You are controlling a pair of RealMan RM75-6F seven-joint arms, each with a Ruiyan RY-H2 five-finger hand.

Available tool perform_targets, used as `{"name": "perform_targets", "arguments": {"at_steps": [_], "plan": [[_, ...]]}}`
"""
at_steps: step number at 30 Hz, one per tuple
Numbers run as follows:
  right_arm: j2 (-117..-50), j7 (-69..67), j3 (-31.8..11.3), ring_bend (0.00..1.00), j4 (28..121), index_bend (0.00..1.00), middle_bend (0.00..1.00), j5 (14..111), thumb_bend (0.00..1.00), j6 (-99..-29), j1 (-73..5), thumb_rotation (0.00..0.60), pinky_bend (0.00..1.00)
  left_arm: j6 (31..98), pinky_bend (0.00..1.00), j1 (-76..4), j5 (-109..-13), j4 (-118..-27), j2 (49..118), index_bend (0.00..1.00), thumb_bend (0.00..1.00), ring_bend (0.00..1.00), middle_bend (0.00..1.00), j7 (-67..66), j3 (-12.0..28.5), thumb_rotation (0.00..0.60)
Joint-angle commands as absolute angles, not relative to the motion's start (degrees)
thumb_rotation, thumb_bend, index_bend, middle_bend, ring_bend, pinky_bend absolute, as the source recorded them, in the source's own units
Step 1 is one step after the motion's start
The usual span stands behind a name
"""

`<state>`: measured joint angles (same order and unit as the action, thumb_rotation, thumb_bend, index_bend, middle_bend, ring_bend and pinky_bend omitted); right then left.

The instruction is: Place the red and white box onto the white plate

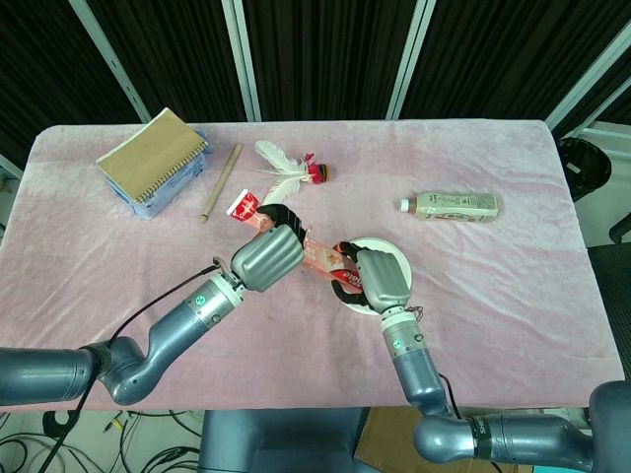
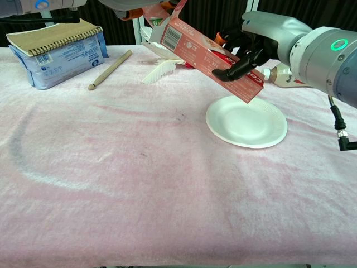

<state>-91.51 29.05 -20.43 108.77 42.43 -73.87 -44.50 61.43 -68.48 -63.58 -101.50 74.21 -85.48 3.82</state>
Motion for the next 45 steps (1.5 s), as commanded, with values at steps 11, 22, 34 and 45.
{"name": "perform_targets", "arguments": {"at_steps": [11, 22, 34, 45], "plan": [[-91.30, 28.89, -20.35, 0.45, 108.74, 0.56, 0.50, 42.37, 0.47, -73.87, -44.51, 0.600, 0.48, 61.39, 0.56, -69.05, -63.73, -102.48, 73.03, 0.56, 0.44, 0.48, 0.61, -85.42, 4.58, 0.600], [-91.40, 28.87, -20.23, 0.45, 108.77, 0.56, 0.50, 42.28, 0.47, -73.89, -44.61, 0.600, 0.48, 61.68, 0.57, -68.98, -63.44, -102.70, 72.87, 0.57, 0.44, 0.49, 0.63, -85.47, 4.51, 0.600], [-91.47, 28.70, -20.37, 0.45, 108.74, 0.56, 0.50, 42.19, 0.47, -74.01, -44.67, 0.600, 0.48, 62.09, 0.57, -68.91, -63.85, -102.09, 74.04, 0.57, 0.44, 0.49, 0.63, -84.85, 4.55, 0.600], [-92.19, 26.75, -21.73, 0.45, 109.26, 0.56, 0.50, 42.85, 0.47, -75.31, -44.35, 0.600, 0.48, 62.12, 0.56, -69.81, -64.96, -102.44, 74.06, 0.56, 0.44, 0.49, 0.61, -85.22, 5.52, 0.600]]}}
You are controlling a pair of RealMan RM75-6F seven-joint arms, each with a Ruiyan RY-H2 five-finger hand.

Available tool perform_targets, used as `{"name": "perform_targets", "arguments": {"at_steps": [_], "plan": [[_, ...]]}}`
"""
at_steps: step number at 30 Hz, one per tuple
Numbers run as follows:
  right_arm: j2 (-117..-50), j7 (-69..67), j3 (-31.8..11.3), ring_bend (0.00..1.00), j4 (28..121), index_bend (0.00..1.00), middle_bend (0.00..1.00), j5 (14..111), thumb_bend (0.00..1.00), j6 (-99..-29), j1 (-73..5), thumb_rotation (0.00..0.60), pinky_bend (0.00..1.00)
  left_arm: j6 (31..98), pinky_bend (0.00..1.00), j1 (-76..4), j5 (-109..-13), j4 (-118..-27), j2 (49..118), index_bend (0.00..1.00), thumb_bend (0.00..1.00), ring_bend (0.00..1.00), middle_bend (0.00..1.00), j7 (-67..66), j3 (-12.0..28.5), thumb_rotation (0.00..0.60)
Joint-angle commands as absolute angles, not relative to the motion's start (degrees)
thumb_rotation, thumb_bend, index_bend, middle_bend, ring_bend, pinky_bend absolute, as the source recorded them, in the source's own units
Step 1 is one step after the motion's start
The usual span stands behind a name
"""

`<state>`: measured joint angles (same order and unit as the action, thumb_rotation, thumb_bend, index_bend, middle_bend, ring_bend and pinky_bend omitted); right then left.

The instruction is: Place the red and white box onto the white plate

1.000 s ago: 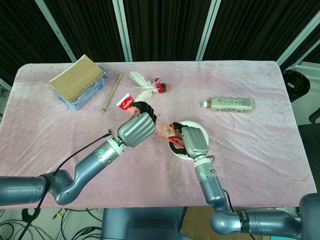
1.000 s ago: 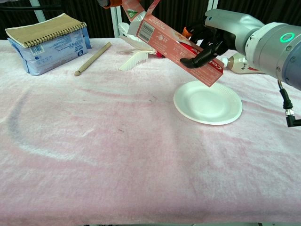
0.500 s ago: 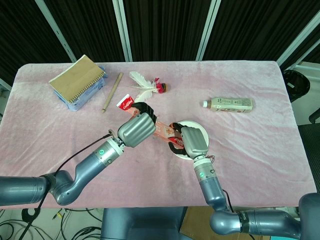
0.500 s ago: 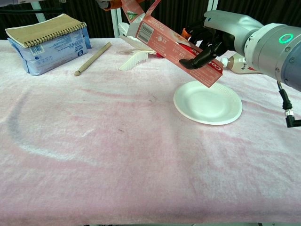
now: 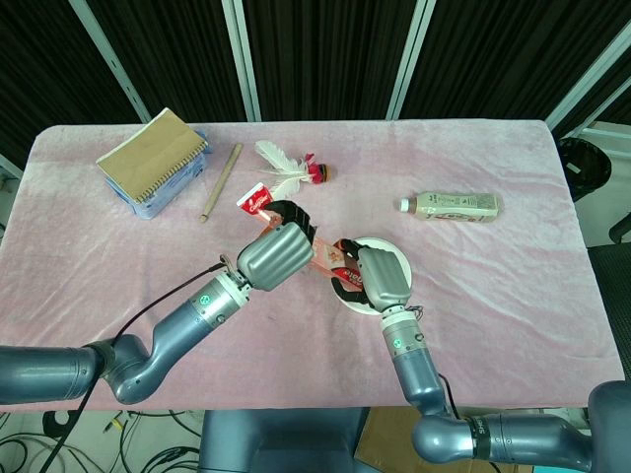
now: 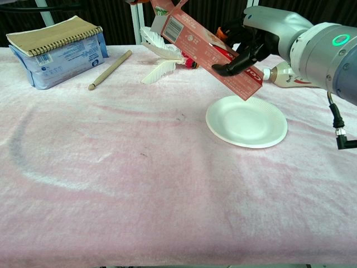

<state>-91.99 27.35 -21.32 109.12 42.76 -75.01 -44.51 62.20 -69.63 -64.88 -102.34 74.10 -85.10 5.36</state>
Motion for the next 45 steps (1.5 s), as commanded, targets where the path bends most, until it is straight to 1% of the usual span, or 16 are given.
{"name": "perform_targets", "arguments": {"at_steps": [1, 7, 10, 15, 18, 23, 25, 29, 39, 42, 45], "plan": [[-92.26, 26.46, -21.92, 0.45, 109.30, 0.56, 0.50, 42.88, 0.47, -75.43, -44.29, 0.600, 0.48, 62.07, 0.56, -69.97, -65.09, -102.53, 74.05, 0.56, 0.44, 0.48, 0.60, -85.30, 5.68, 0.600], [-93.14, 23.71, -23.32, 0.44, 109.46, 0.56, 0.50, 43.55, 0.47, -76.67, -43.62, 0.600, 0.48, 61.82, 0.51, -71.02, -66.08, -102.80, 74.23, 0.51, 0.42, 0.43, 0.54, -85.84, 6.56, 0.600], [-93.83, 22.11, -23.95, 0.44, 109.30, 0.56, 0.50, 44.37, 0.47, -77.67, -43.17, 0.600, 0.48, 61.78, 0.48, -71.43, -66.56, -102.83, 74.57, 0.47, 0.40, 0.40, 0.50, -85.93, 6.92, 0.600], [-94.95, 19.09, -25.26, 0.44, 109.05, 0.56, 0.50, 45.22, 0.47, -79.20, -42.24, 0.600, 0.48, 61.99, 0.44, -71.84, -67.72, -102.76, 75.17, 0.41, 0.32, 0.36, 0.44, -85.68, 7.37, 0.600], [-95.40, 17.67, -26.01, 0.44, 109.01, 0.56, 0.50, 45.05, 0.47, -79.55, -41.81, 0.600, 0.48, 61.96, 0.40, -72.00, -68.33, -102.56, 75.31, 0.37, 0.27, 0.32, 0.39, -85.68, 7.46, 0.600], [-96.34, 16.34, -26.78, 0.44, 107.79, 0.56, 0.50, 46.07, 0.47, -80.61, -41.50, 0.600, 0.48, 62.29, 0.33, -72.13, -69.41, -102.31, 75.42, 0.24, 0.16, 0.23, 0.26, -85.21, 7.94, 0.600], [-96.76, 15.95, -26.88, 0.45, 107.51, 0.56, 0.50, 46.21, 0.47, -80.99, -41.31, 0.600, 0.48, 62.46, 0.31, -72.15, -69.69, -102.35, 75.46, 0.20, 0.12, 0.20, 0.21, -84.96, 8.24, 0.600], [-97.32, 15.43, -27.07, 0.44, 107.13, 0.56, 0.50, 46.42, 0.47, -81.29, -41.04, 0.600, 0.48, 62.68, 0.26, -72.29, -70.58, -102.39, 75.48, 0.12, 0.11, 0.16, 0.14, -84.46, 8.75, 0.600], [-97.71, 15.16, -26.92, 0.44, 105.78, 0.56, 0.50, 47.49, 0.47, -81.64, -40.27, 0.600, 0.48, 64.30, 0.25, -70.62, -72.34, -103.60, 74.75, 0.11, 0.11, 0.15, 0.13, -80.60, 9.33, 0.600], [-97.02, 15.51, -25.88, 0.44, 105.43, 0.56, 0.50, 47.93, 0.47, -81.19, -39.61, 0.600, 0.48, 66.27, 0.24, -68.37, -72.66, -105.26, 73.43, 0.11, 0.09, 0.14, 0.13, -77.48, 9.17, 0.600], [-96.27, 16.61, -23.52, 0.44, 104.35, 0.56, 0.50, 47.38, 0.47, -80.26, -38.50, 0.600, 0.48, 71.29, 0.24, -62.80, -71.17, -109.37, 70.05, 0.11, 0.06, 0.14, 0.13, -71.81, 8.61, 0.600]]}}
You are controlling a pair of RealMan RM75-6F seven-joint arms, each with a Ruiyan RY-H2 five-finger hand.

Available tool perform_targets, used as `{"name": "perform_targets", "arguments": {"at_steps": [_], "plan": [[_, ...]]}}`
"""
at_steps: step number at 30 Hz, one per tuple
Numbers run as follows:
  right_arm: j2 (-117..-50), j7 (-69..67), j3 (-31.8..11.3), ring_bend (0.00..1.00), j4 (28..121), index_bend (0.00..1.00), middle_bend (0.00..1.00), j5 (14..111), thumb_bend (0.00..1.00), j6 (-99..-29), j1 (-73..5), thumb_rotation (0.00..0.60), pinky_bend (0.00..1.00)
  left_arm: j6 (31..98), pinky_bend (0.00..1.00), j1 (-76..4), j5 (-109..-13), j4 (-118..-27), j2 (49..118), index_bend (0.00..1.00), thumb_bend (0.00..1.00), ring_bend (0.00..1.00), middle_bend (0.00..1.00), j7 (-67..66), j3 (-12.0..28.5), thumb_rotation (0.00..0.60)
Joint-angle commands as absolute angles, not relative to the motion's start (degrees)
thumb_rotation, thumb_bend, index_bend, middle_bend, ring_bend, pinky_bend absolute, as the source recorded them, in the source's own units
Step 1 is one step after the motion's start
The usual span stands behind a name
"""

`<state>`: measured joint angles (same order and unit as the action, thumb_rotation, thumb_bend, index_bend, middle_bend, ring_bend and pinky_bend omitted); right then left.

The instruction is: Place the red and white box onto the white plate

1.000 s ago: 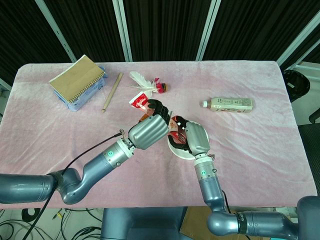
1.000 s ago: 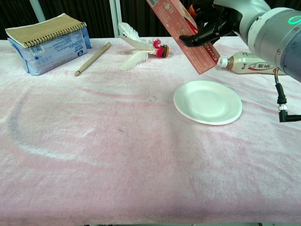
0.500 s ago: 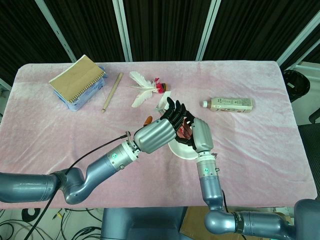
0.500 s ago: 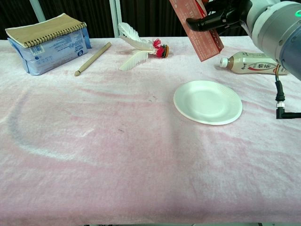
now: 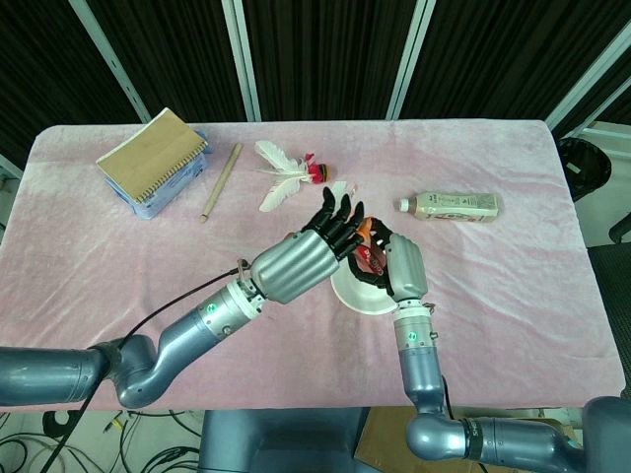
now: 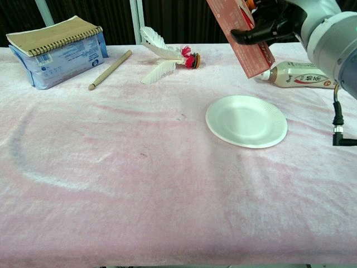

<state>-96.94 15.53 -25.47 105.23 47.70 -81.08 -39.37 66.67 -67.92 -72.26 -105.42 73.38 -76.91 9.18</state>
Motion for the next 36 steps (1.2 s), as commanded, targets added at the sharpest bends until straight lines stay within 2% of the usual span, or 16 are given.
{"name": "perform_targets", "arguments": {"at_steps": [1, 8, 14, 20, 24, 27, 30, 32, 36], "plan": [[-96.10, 16.97, -22.86, 0.44, 104.05, 0.56, 0.50, 47.48, 0.47, -79.95, -38.31, 0.600, 0.48, 72.13, 0.24, -61.61, -71.30, -110.38, 69.13, 0.11, 0.05, 0.14, 0.13, -70.49, 8.32, 0.600], [-96.81, 18.73, -18.76, 0.45, 100.51, 0.56, 0.50, 46.88, 0.46, -77.92, -36.99, 0.600, 0.48, 77.00, 0.23, -53.27, -75.39, -114.13, 64.14, 0.11, 0.05, 0.11, 0.11, -59.93, 4.90, 0.600], [-100.01, 20.14, -16.84, 0.44, 93.05, 0.56, 0.50, 47.30, 0.47, -76.51, -37.05, 0.600, 0.48, 80.66, 0.22, -45.67, -81.20, -114.49, 60.22, 0.11, 0.04, 0.10, 0.09, -49.85, 0.91, 0.600], [-101.49, 20.49, -16.52, 0.42, 90.08, 0.56, 0.49, 47.42, 0.47, -75.46, -36.93, 0.600, 0.46, 82.39, 0.20, -41.94, -84.05, -113.11, 58.50, 0.10, 0.04, 0.09, 0.08, -44.84, -0.32, 0.600], [-102.31, 21.43, -15.85, 0.39, 88.19, 0.54, 0.45, 47.74, 0.45, -74.64, -36.94, 0.600, 0.41, 83.52, 0.19, -39.40, -85.40, -111.58, 57.43, 0.10, 0.04, 0.09, 0.07, -41.71, -0.95, 0.600], [-102.87, 22.39, -15.42, 0.31, 86.90, 0.47, 0.38, 47.61, 0.42, -73.77, -37.06, 0.600, 0.30, 84.06, 0.19, -37.73, -85.72, -110.76, 56.79, 0.10, 0.04, 0.08, 0.07, -39.53, -1.23, 0.600], [-103.73, 24.25, -14.92, 0.13, 84.53, 0.31, 0.22, 47.26, 0.34, -72.61, -37.48, 0.600, 0.17, 84.66, 0.18, -35.72, -86.07, -109.36, 56.06, 0.10, 0.04, 0.08, 0.07, -36.75, -1.50, 0.600], [-104.41, 25.16, -15.09, 0.06, 83.38, 0.25, 0.16, 47.59, 0.31, -72.71, -37.65, 0.600, 0.14, 84.74, 0.18, -34.65, -87.04, -108.42, 55.66, 0.10, 0.04, 0.08, 0.07, -34.84, -1.45, 0.600], [-104.64, 25.46, -15.38, 0.00, 83.34, 0.12, 0.07, 48.00, 0.27, -72.81, -37.50, 0.600, 0.12, 84.65, 0.18, -33.65, -88.08, -107.87, 55.42, 0.09, 0.04, 0.08, 0.06, -34.00, -1.37, 0.600]]}}
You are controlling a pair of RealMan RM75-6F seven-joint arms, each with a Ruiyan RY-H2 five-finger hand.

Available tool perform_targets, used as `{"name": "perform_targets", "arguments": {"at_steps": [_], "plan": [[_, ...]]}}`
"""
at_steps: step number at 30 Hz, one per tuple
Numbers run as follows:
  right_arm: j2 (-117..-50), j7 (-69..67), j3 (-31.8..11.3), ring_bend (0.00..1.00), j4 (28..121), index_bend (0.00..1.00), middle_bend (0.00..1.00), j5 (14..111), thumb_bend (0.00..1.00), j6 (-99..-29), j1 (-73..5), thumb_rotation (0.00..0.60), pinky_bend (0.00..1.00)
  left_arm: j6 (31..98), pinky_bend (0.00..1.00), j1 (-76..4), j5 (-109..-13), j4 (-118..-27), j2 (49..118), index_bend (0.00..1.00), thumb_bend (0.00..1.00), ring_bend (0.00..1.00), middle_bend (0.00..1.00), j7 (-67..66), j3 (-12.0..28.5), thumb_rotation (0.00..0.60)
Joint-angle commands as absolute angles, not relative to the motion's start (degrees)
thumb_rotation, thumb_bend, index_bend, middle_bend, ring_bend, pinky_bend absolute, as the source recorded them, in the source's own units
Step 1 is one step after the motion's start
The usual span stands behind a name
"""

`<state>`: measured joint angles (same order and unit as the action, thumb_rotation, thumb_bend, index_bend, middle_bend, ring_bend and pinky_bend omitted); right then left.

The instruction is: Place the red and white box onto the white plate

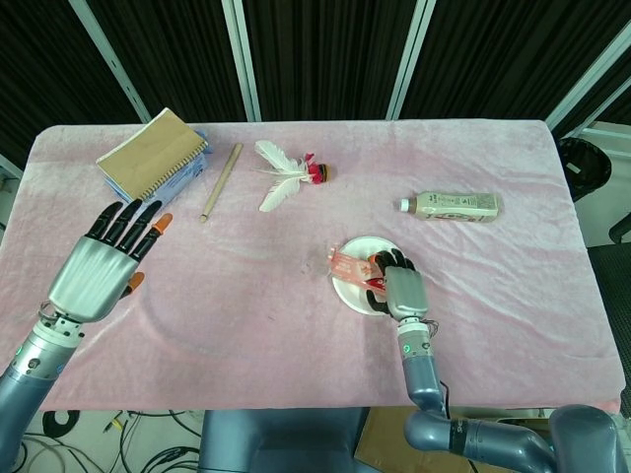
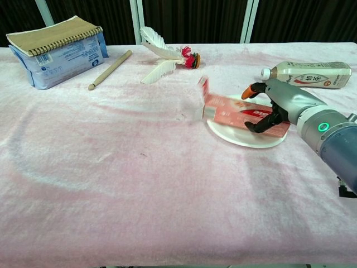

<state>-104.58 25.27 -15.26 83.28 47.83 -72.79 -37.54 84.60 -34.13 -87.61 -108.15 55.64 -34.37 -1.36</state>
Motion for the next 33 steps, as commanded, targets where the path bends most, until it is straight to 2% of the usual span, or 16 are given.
{"name": "perform_targets", "arguments": {"at_steps": [1, 4, 10, 16, 18, 24, 30, 33], "plan": [[-104.63, 25.72, -15.42, 0.00, 83.45, 0.07, 0.04, 48.16, 0.25, -72.89, -37.46, 0.600, 0.12, 84.63, 0.18, -33.26, -88.38, -107.87, 55.37, 0.09, 0.04, 0.08, 0.06, -33.84, -1.39, 0.600], [-104.29, 26.50, -15.36, 0.00, 84.63, 0.00, 0.00, 48.97, 0.21, -73.24, -37.27, 0.600, 0.11, 84.83, 0.18, -31.98, -89.31, -108.11, 55.26, 0.09, 0.04, 0.08, 0.06, -33.41, -1.53, 0.600], [-100.59, 30.42, -13.69, 0.00, 91.53, 0.00, 0.00, 53.13, 0.19, -75.35, -36.70, 0.600, 0.10, 87.02, 0.17, -27.71, -91.82, -109.64, 55.26, 0.08, 0.04, 0.07, 0.06, -32.02, -3.03, 0.600], [-93.45, 33.15, -9.12, 0.00, 97.55, 0.00, 0.00, 58.96, 0.18, -77.77, -34.07, 0.600, 0.08, 88.42, 0.12, -23.48, -93.18, -109.82, 55.66, 0.05, 0.02, 0.03, 0.01, -29.73, -5.28, 0.600], [-90.33, 32.83, -7.29, 0.00, 100.06, 0.00, 0.00, 60.65, 0.18, -78.58, -32.46, 0.600, 0.07, 89.10, 0.11, -21.97, -93.88, -109.11, 55.95, 0.05, 0.00, 0.02, 0.00, -29.11, -6.08, 0.600], [-77.03, 30.04, 1.94, 0.00, 105.66, 0.00, 0.00, 70.36, 0.17, -83.33, -25.40, 0.600, 0.07, 93.55, 0.02, -15.73, -95.08, -103.99, 59.28, 0.00, 0.00, 0.00, 0.00, -25.73, -8.28, 0.600], [-66.87, 23.58, 10.01, 0.00, 104.45, 0.00, 0.00, 77.18, 0.15, -89.08, -17.35, 0.600, 0.06, 95.72, 0.00, -11.06, -93.94, -97.51, 62.28, 0.00, 0.00, 0.00, 0.00, -21.26, -9.34, 0.600], [-64.50, 19.60, 11.88, 0.00, 101.73, 0.00, 0.00, 79.27, 0.16, -91.10, -14.17, 0.600, 0.06, 96.59, 0.00, -9.43, -93.74, -94.61, 63.57, 0.00, 0.00, 0.00, 0.00, -19.10, -9.14, 0.600]]}}
